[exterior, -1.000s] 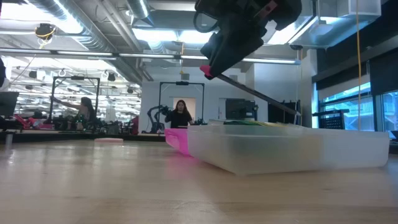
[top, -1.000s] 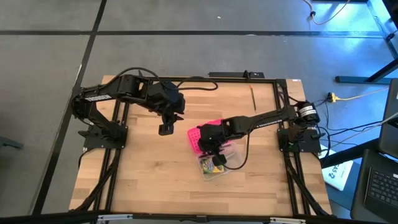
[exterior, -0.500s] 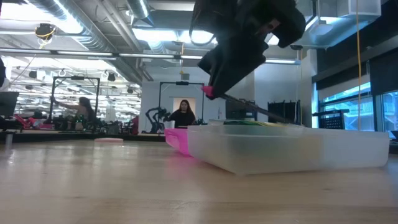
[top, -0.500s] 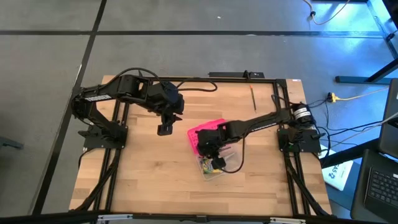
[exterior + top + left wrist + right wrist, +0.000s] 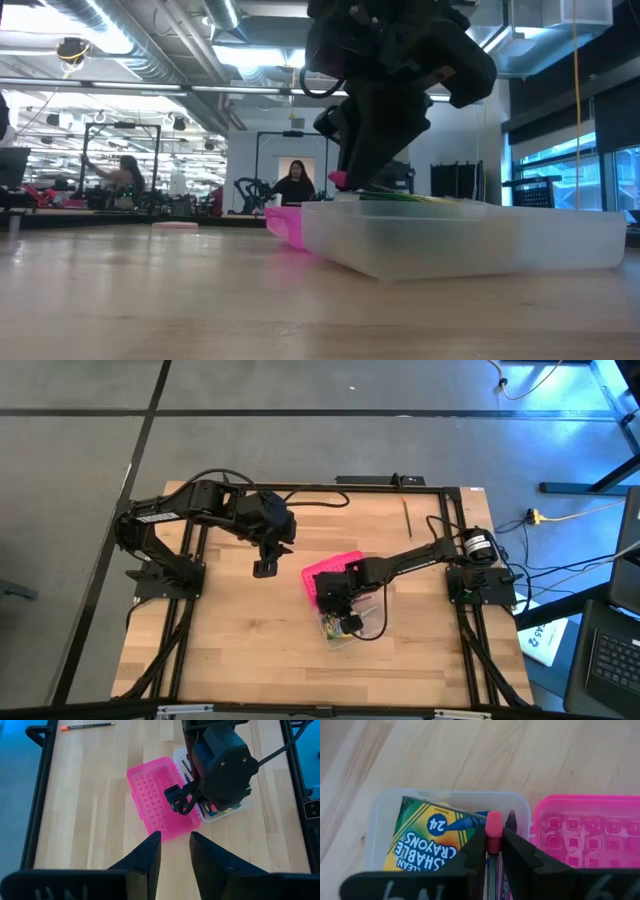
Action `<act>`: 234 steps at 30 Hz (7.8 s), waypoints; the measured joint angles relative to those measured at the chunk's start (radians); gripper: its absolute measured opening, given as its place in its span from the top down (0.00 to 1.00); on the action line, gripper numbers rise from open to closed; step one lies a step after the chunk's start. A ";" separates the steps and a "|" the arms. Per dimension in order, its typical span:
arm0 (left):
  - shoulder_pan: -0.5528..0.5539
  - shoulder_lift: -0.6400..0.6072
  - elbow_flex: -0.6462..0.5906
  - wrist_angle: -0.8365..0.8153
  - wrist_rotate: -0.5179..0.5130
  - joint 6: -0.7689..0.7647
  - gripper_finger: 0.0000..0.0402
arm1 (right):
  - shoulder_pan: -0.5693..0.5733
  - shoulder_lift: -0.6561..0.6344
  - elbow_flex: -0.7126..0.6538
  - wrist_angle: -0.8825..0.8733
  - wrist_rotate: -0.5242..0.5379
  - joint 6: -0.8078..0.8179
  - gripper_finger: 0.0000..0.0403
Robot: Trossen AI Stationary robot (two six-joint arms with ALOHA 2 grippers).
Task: Pack school essentials
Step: Put the pencil with the pink top eraser into the pink box, then put the pencil with the orange top eraser into the pink box
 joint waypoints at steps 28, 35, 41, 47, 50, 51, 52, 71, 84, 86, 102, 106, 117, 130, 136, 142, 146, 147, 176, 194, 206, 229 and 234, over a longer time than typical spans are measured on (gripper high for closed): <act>0.001 0.000 0.000 0.000 0.000 0.000 0.76 | -0.043 0.000 0.120 -0.251 0.058 0.056 0.60; 0.001 -0.017 0.000 -0.016 0.000 -0.006 0.76 | -0.132 -0.103 0.160 -0.331 0.036 0.172 0.60; 0.001 -0.054 0.001 -0.020 -0.036 -0.010 0.76 | -0.244 -0.242 0.151 -0.370 0.092 0.302 0.60; 0.004 -0.063 0.001 -0.022 -0.045 -0.010 0.76 | -0.373 -0.358 0.150 -0.449 0.234 0.509 0.60; 0.014 -0.061 0.001 -0.022 -0.045 -0.010 0.76 | -0.431 -0.389 0.150 -0.490 0.314 0.612 0.60; 0.020 -0.060 0.001 -0.022 -0.045 -0.009 0.76 | -0.450 -0.393 0.150 -0.494 0.336 0.640 0.60; 0.027 -0.059 0.001 -0.019 -0.045 -0.009 0.76 | -0.473 -0.395 0.150 -0.500 0.342 0.659 0.60; 0.237 -0.051 0.001 0.089 -0.045 -0.035 0.76 | -0.999 -0.181 0.150 -0.607 0.269 0.529 0.60; 0.311 -0.030 0.000 0.106 -0.034 -0.036 0.76 | -1.204 0.026 0.149 -0.582 0.183 0.448 0.60; 0.316 -0.027 0.000 0.106 -0.033 -0.036 0.76 | -1.216 0.050 0.149 -0.576 0.183 0.444 0.60; 0.337 -0.023 0.000 0.109 -0.033 -0.036 0.76 | -1.231 0.090 0.149 -0.510 0.183 0.472 0.60; 0.336 -0.023 0.000 0.110 -0.033 -0.036 0.76 | -1.232 0.090 0.149 -0.510 0.185 0.472 0.60; 0.336 -0.023 0.000 0.110 -0.026 -0.016 0.76 | -1.232 0.090 0.149 -0.528 0.229 0.474 0.60; 0.336 -0.023 0.000 0.110 -0.026 -0.016 0.76 | -1.232 0.141 0.146 -0.524 0.219 0.446 0.60; 0.336 -0.023 0.000 0.110 -0.026 -0.016 0.76 | -1.233 0.142 0.146 -0.500 0.222 0.447 0.60; 0.331 -0.023 0.000 0.110 -0.026 -0.016 0.76 | -1.236 0.144 0.146 -0.501 0.236 0.445 0.60; 0.328 -0.024 0.000 0.110 -0.025 -0.017 0.76 | -1.236 0.154 0.147 -0.498 0.235 0.441 0.60; 0.328 -0.024 0.000 0.110 -0.025 -0.017 0.76 | -1.236 0.162 0.147 -0.500 0.236 0.441 0.60; 0.328 -0.024 0.000 0.114 -0.026 -0.018 0.76 | -1.234 0.188 0.149 -0.494 0.231 0.316 0.93; 0.315 -0.024 0.000 0.113 -0.026 -0.018 0.76 | -1.067 0.063 0.145 -0.579 0.240 0.259 0.90; 0.264 -0.024 0.000 0.089 -0.025 -0.008 0.76 | -0.733 -0.085 0.171 -0.670 0.234 0.179 0.89; 0.062 -0.124 0.002 -0.068 -0.025 -0.122 0.76 | -0.173 -0.087 0.314 -0.463 -0.009 -0.064 0.89; 0.009 -0.129 0.001 -0.078 -0.026 -0.169 0.76 | -0.092 -0.085 0.312 -0.366 -0.021 -0.044 0.89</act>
